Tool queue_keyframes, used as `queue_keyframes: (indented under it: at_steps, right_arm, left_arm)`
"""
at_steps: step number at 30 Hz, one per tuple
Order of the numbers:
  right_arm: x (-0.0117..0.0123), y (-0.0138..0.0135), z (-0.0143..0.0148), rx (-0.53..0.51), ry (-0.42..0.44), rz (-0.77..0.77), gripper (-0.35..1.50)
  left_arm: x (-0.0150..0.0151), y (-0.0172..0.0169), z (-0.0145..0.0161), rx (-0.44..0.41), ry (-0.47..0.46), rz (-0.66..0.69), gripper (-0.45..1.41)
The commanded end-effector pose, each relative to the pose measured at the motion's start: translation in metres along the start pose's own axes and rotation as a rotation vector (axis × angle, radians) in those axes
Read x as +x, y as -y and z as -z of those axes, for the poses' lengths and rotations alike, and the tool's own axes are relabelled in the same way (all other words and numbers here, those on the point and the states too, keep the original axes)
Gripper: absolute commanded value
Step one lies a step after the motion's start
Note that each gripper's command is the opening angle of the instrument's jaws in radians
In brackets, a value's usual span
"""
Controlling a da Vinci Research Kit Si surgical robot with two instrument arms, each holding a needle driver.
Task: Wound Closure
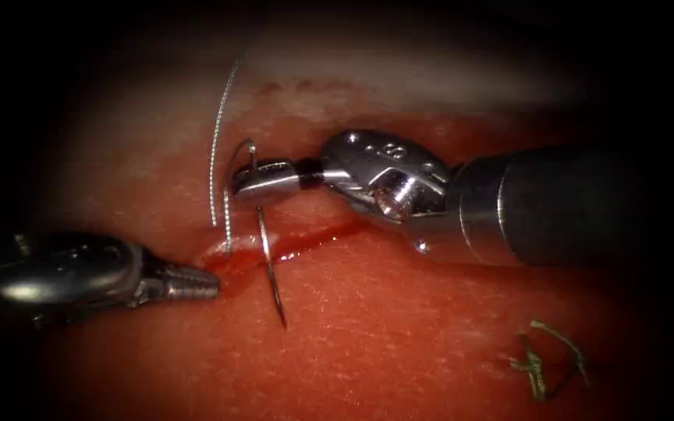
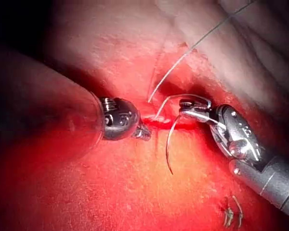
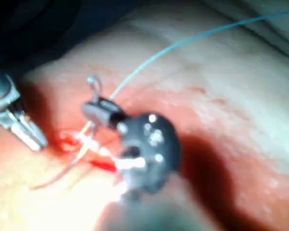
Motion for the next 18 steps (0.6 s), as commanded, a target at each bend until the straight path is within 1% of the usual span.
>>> queue_keyframes:
  at_steps: [1, 3, 4, 8, 13, 15, 18]
  right_arm:
    - [-0.0002, -0.0001, -0.0007, 0.005, -0.004, 0.006, -0.35]
    - [-0.0001, 0.0000, -0.0008, 0.005, -0.008, 0.022, -0.35]
    - [-0.0001, 0.0001, -0.0008, 0.005, -0.009, 0.046, -0.35]
    - [-0.0001, 0.0001, -0.0009, 0.005, -0.010, 0.057, -0.35]
    - [-0.0001, 0.0001, -0.0009, 0.005, -0.011, 0.087, -0.35]
    - [-0.0002, 0.0002, -0.0010, 0.005, -0.012, 0.105, -0.35]
    - [-0.0002, 0.0003, -0.0012, 0.004, -0.014, 0.128, -0.35]
  left_arm:
    - [-0.0006, 0.0001, -0.0011, 0.012, 0.012, 0.024, -0.35]
    - [-0.0006, 0.0003, -0.0015, 0.034, 0.035, 0.041, -0.35]
    - [-0.0008, 0.0005, -0.0022, 0.083, 0.071, 0.044, -0.35]
    - [-0.0011, 0.0009, -0.0031, 0.159, 0.139, 0.043, -0.35]
    - [-0.0012, 0.0018, -0.0036, 0.206, 0.172, 0.042, -0.35]
    - [-0.0013, 0.0023, -0.0037, 0.240, 0.198, 0.040, -0.35]
    - [-0.0016, 0.0031, -0.0040, 0.341, 0.301, -0.044, -0.35]
